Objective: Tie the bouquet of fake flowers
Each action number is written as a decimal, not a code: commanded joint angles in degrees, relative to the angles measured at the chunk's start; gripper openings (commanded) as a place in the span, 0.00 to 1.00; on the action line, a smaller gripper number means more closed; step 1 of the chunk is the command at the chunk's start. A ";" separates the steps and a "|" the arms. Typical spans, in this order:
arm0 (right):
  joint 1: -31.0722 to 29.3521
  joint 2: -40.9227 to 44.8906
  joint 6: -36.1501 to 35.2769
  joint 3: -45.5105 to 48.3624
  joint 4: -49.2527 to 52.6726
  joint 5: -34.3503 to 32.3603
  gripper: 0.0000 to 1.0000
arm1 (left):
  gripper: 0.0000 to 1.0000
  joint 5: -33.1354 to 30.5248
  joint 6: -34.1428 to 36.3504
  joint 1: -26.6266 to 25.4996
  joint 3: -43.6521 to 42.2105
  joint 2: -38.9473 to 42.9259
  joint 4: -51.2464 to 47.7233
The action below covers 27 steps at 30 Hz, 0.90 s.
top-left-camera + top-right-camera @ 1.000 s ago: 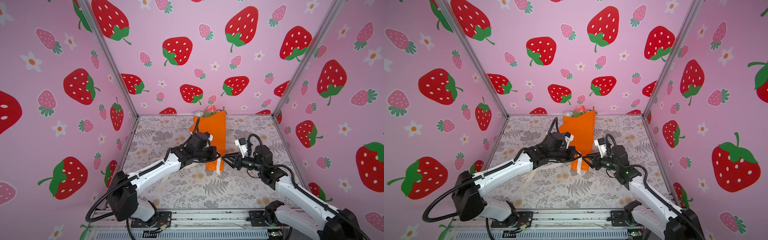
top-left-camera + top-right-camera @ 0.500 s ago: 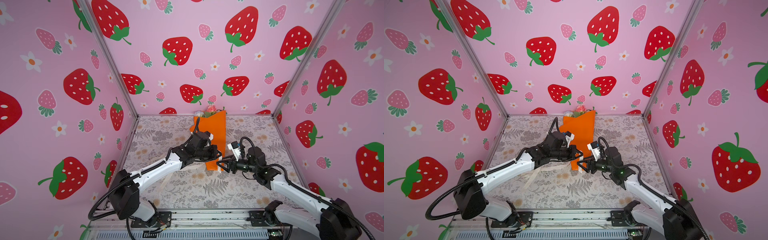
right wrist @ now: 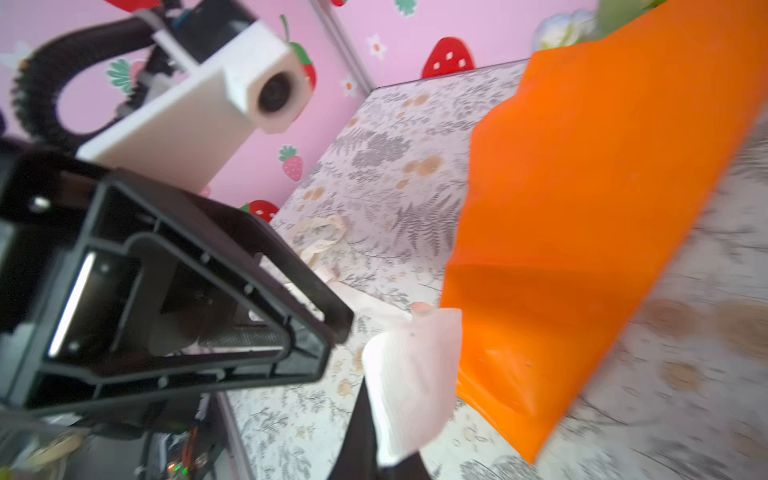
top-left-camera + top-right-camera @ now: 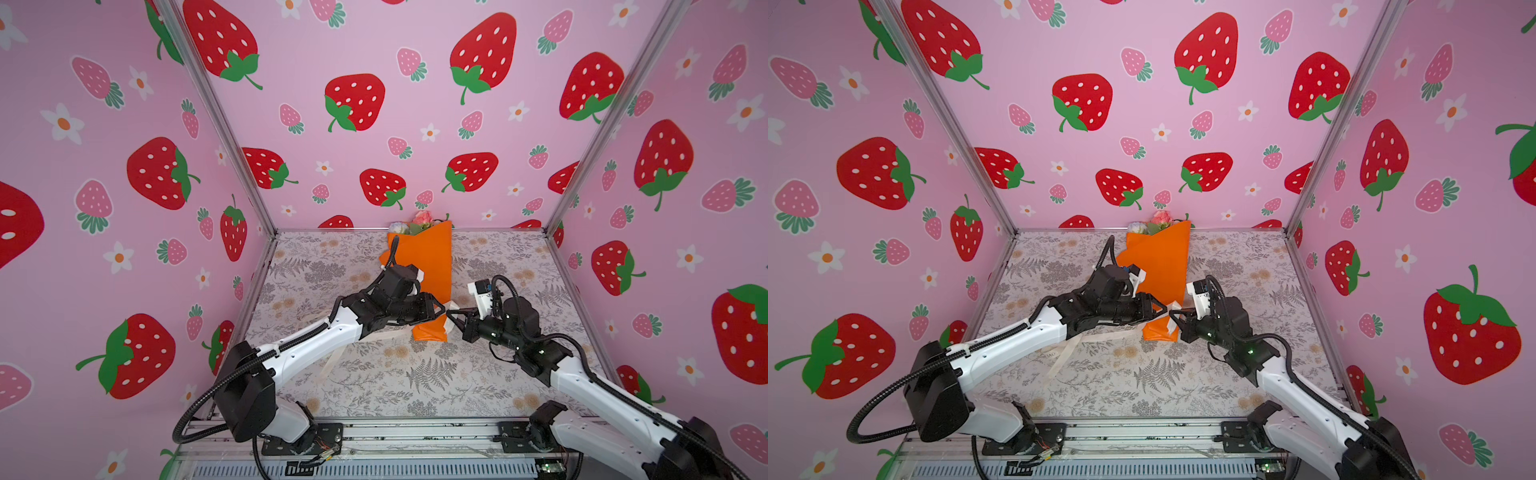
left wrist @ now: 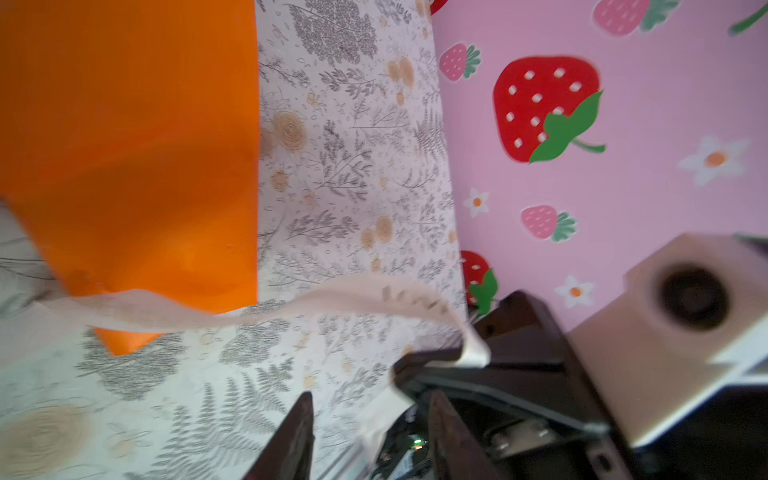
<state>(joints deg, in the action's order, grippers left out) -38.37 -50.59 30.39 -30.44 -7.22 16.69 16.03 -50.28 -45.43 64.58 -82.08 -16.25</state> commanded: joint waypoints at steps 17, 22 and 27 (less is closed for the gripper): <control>0.14 14.27 -6.28 -6.15 15.16 -20.88 0.00 | 0.65 -26.20 19.76 17.55 -10.56 2.51 -32.66; 0.21 13.93 -5.76 -5.79 14.45 -20.60 0.00 | 0.65 -25.12 27.53 17.57 -4.95 -6.58 -34.39; 0.20 14.20 -5.96 -5.84 15.04 -21.85 0.00 | 0.62 -21.36 31.73 17.58 -1.95 -13.32 -34.86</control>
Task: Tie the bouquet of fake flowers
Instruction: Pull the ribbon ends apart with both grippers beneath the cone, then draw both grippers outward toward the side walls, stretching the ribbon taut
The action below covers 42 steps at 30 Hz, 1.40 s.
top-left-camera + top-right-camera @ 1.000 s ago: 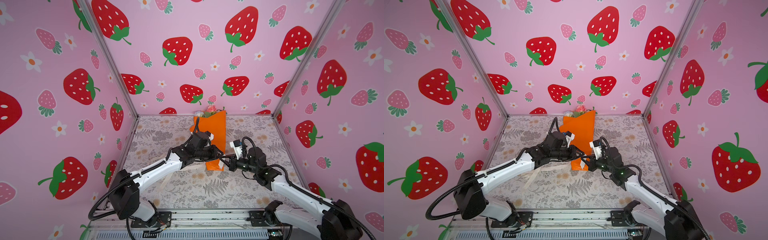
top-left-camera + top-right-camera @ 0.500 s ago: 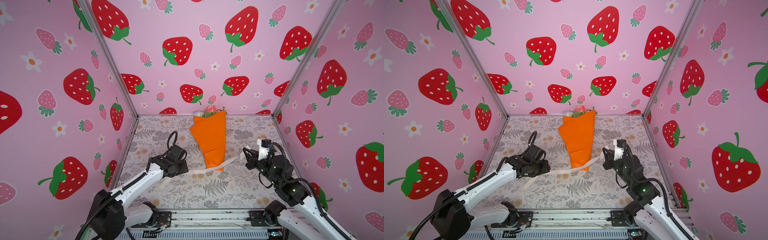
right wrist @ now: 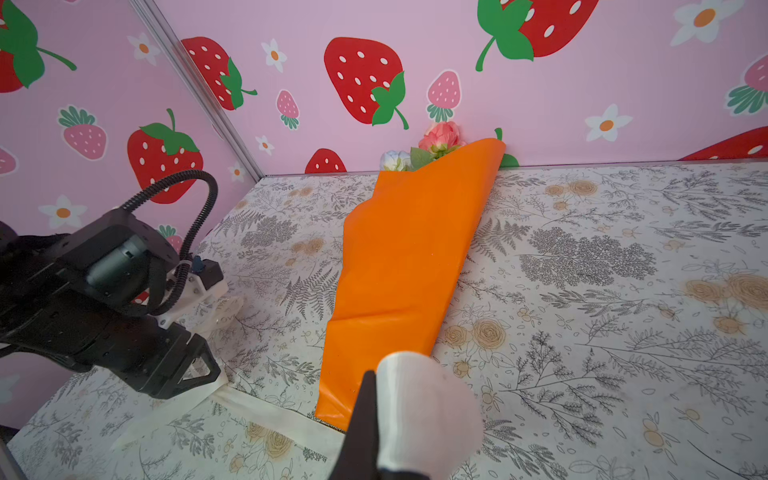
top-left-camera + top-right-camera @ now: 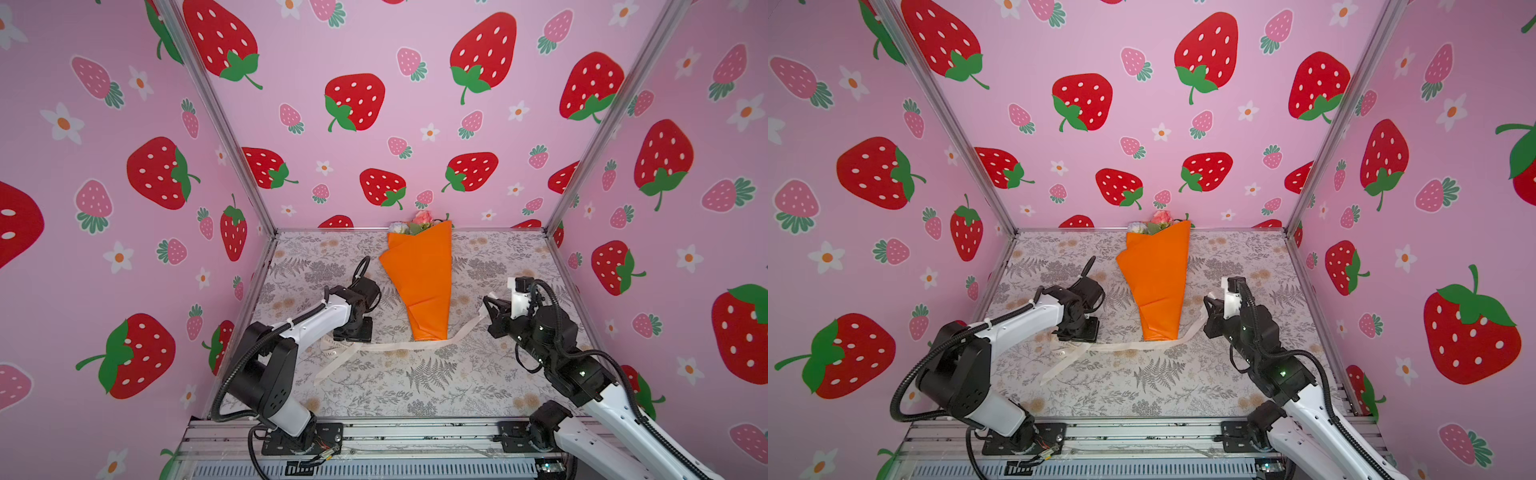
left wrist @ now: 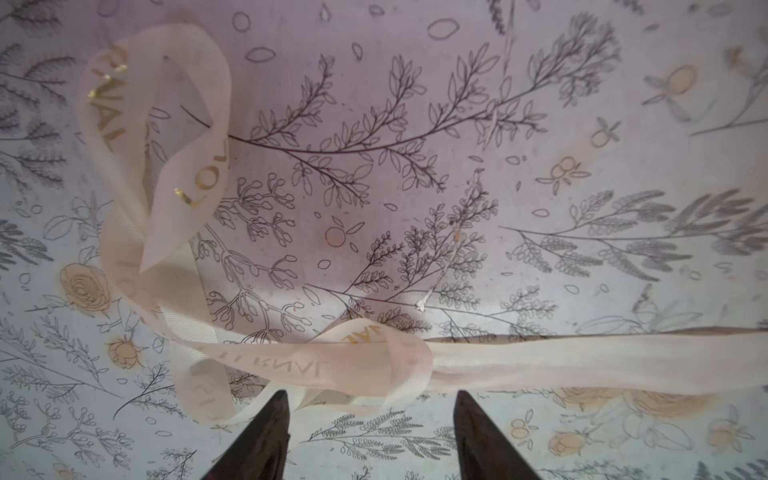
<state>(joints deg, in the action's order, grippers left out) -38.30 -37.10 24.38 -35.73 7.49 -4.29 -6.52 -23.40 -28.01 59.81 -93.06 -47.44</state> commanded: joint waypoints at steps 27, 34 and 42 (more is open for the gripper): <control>20.34 -3.53 -7.03 -20.23 23.30 -32.27 0.00 | 0.00 2.55 2.13 28.93 12.17 29.87 -13.60; 47.16 -11.88 -7.07 -30.76 23.89 -12.15 0.00 | 0.00 13.58 2.92 51.45 14.84 29.68 -15.22; 69.25 -21.94 -1.41 -33.62 18.49 1.61 0.00 | 0.00 19.86 5.35 54.96 13.29 24.50 -10.44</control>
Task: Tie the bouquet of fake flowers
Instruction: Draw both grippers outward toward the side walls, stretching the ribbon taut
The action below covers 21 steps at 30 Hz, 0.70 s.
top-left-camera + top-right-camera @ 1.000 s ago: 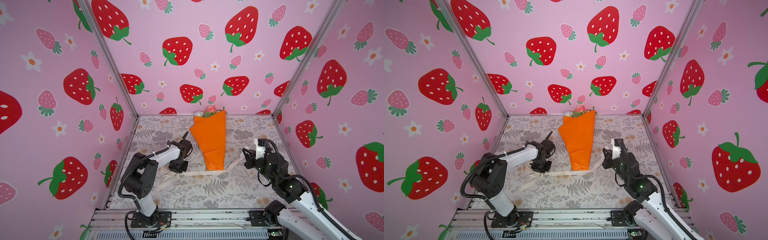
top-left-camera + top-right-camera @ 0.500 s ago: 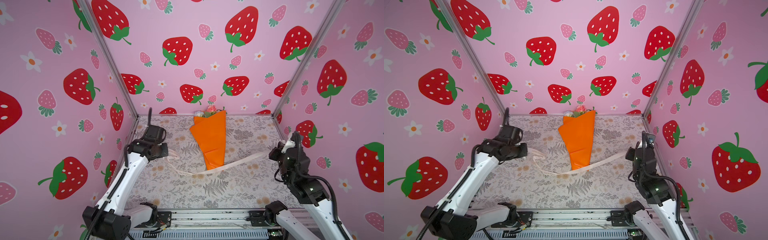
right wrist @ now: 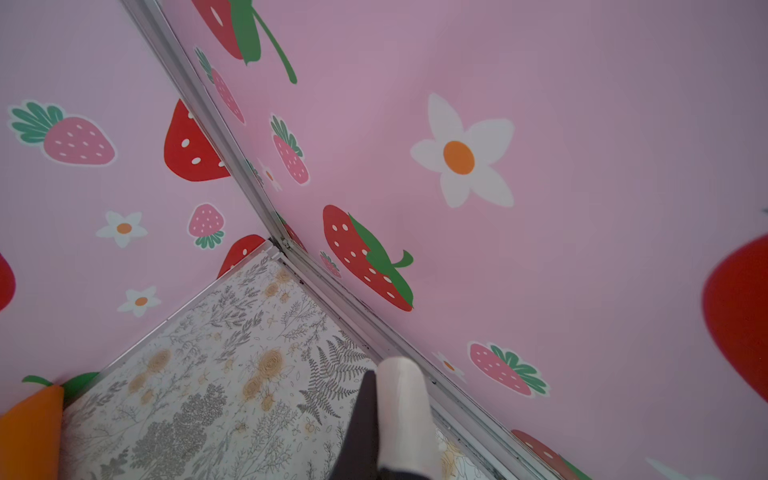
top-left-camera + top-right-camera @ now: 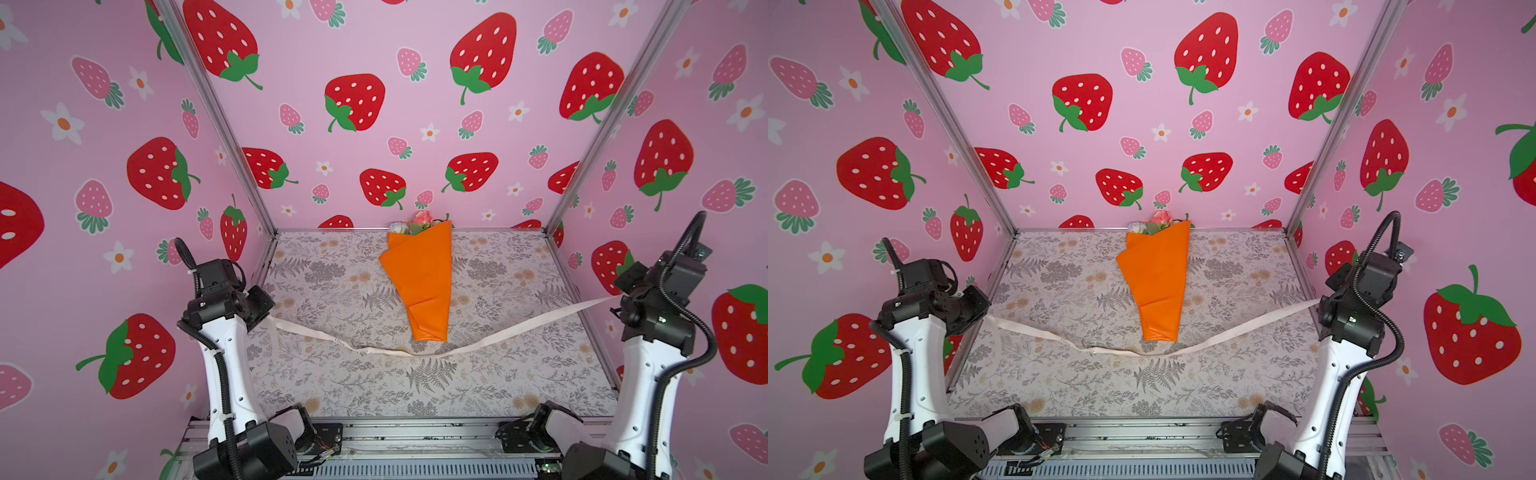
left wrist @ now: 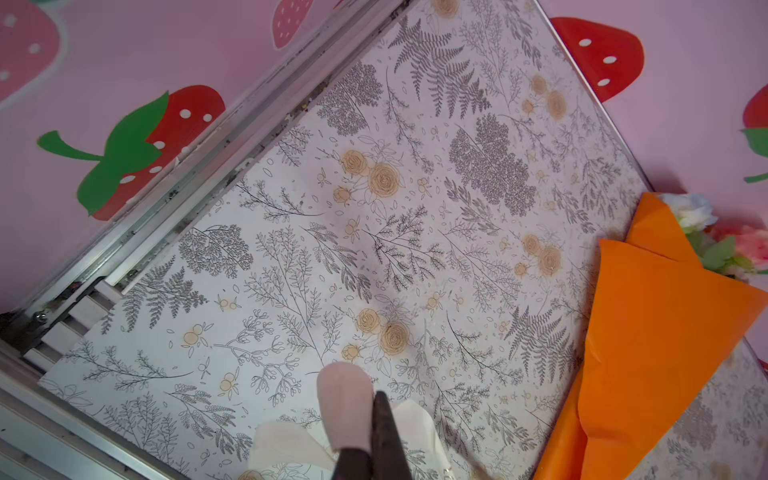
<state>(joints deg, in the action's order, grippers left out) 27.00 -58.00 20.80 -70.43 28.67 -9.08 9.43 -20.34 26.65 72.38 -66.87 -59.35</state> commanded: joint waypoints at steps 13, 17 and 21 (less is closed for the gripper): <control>6.08 -9.15 0.56 16.12 -12.71 16.04 0.00 | 0.29 10.88 -2.25 0.23 -7.99 -13.37 10.06; 6.04 -9.25 0.99 15.59 -13.19 16.58 0.00 | 0.55 -3.38 -0.28 0.24 -5.07 -11.19 5.95; 6.05 -8.91 1.77 16.90 -14.13 17.30 0.00 | 0.58 -2.73 0.22 0.07 -4.97 -7.17 5.04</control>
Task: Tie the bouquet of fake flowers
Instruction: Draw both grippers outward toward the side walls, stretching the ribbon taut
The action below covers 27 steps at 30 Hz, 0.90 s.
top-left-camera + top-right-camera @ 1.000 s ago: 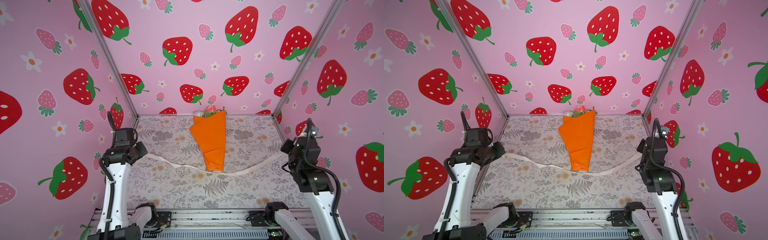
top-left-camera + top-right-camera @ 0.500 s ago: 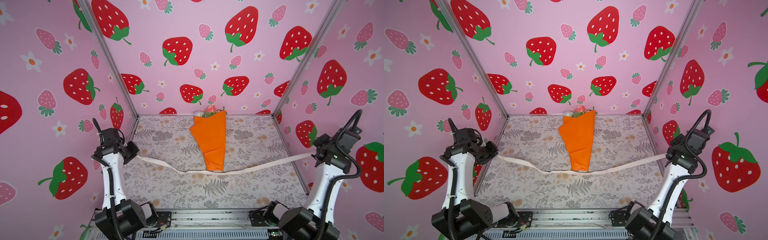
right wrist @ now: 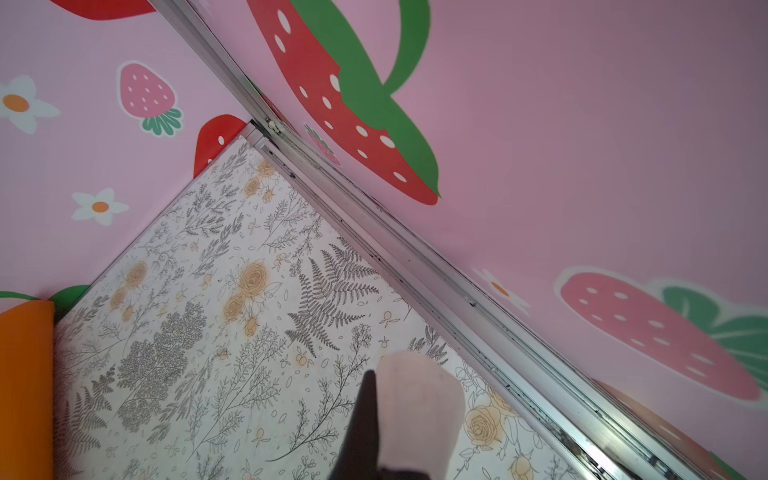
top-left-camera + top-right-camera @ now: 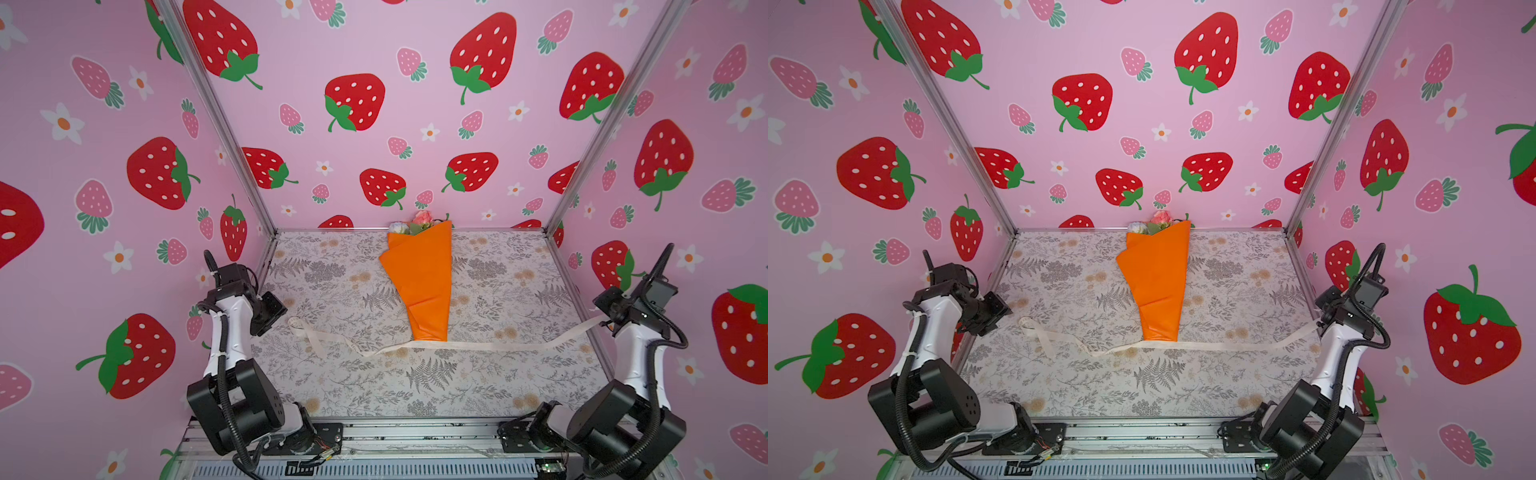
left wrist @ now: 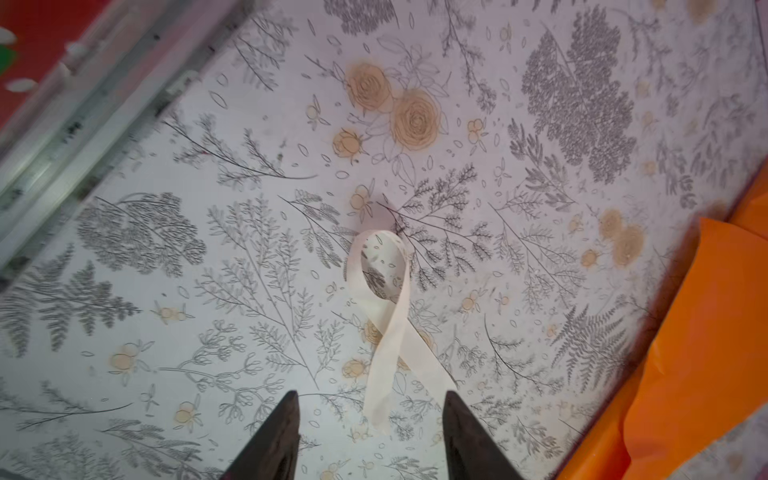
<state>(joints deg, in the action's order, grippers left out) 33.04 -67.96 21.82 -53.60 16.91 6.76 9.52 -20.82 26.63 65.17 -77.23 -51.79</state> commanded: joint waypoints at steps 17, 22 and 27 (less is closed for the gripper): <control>-0.54 0.18 3.52 6.71 -6.05 9.66 0.00 | 0.55 7.98 -16.38 -12.30 -18.04 -5.00 16.66; -0.86 -0.44 3.23 7.19 -6.27 10.97 0.01 | 0.51 3.15 -15.52 -12.37 -15.78 -9.25 17.22; -0.87 -0.74 2.53 6.76 -6.18 10.84 0.01 | 0.49 -1.27 -14.80 -12.45 -13.28 -12.99 16.52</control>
<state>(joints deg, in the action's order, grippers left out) 32.40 -68.20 24.82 -46.96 11.57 16.69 12.71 -35.77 14.35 49.10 -89.14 -35.24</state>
